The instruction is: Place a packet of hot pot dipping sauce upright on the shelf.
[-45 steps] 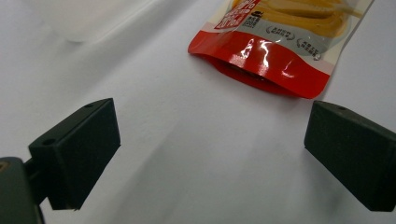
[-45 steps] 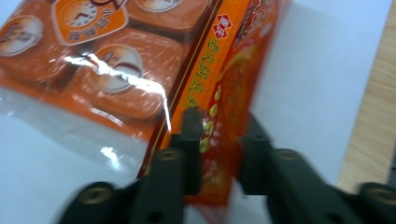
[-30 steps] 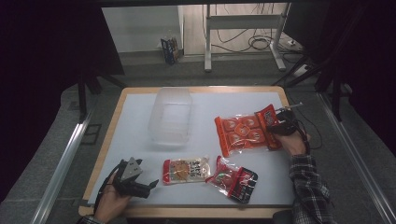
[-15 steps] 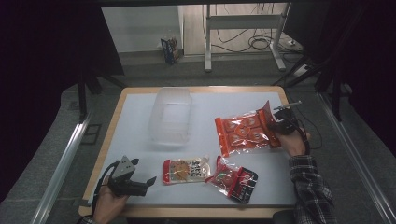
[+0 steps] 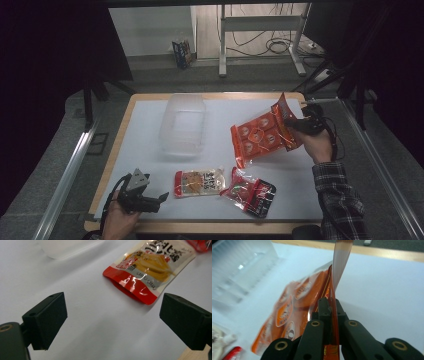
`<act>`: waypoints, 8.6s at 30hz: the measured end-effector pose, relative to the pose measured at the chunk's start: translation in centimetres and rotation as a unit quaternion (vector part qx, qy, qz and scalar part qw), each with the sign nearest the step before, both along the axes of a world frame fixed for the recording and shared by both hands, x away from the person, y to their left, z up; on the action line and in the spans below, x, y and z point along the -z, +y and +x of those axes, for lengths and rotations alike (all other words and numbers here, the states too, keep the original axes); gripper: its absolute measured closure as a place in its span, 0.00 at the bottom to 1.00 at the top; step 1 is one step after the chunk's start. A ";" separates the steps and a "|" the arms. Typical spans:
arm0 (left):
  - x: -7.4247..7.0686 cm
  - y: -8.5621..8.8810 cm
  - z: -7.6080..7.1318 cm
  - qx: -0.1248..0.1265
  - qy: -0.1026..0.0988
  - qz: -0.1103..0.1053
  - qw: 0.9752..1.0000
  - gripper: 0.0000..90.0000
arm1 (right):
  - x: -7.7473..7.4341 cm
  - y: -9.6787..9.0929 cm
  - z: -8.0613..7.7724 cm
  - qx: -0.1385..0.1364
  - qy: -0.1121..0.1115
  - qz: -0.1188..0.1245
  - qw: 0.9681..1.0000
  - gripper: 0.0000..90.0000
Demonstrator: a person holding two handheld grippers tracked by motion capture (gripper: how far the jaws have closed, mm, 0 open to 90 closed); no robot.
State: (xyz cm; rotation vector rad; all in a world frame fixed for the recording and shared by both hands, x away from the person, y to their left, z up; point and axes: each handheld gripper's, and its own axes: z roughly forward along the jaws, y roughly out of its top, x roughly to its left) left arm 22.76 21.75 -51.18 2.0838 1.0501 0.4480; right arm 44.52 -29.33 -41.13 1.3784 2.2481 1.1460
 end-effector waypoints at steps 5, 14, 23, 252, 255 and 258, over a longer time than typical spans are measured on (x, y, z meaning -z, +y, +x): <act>0.1 0.0 0.0 0.000 0.003 0.002 1.000 0.07 | -1.8 1.4 -0.3 -0.016 -0.008 -0.002 1.000 0.98; 0.1 -0.2 -0.2 0.018 -0.004 0.000 1.000 0.00 | -4.5 4.0 -0.3 -0.057 -0.012 0.032 0.998 0.98; 0.3 0.5 0.1 0.016 -0.002 -0.033 0.999 0.00 | -6.8 7.7 -0.4 -0.093 -0.019 0.033 0.995 0.98; 1.4 -0.5 0.2 0.020 -0.047 0.042 0.998 0.01 | 5.3 16.9 -10.9 -0.244 -0.058 -0.127 0.960 0.55; 1.5 -0.7 0.2 0.026 -0.043 0.051 0.997 0.01 | 5.5 16.2 -11.4 -0.255 -0.052 -0.123 0.958 0.63; 1.5 -0.9 0.2 0.030 -0.045 0.057 0.997 0.01 | 5.8 15.7 -12.1 -0.259 -0.056 -0.123 0.956 0.68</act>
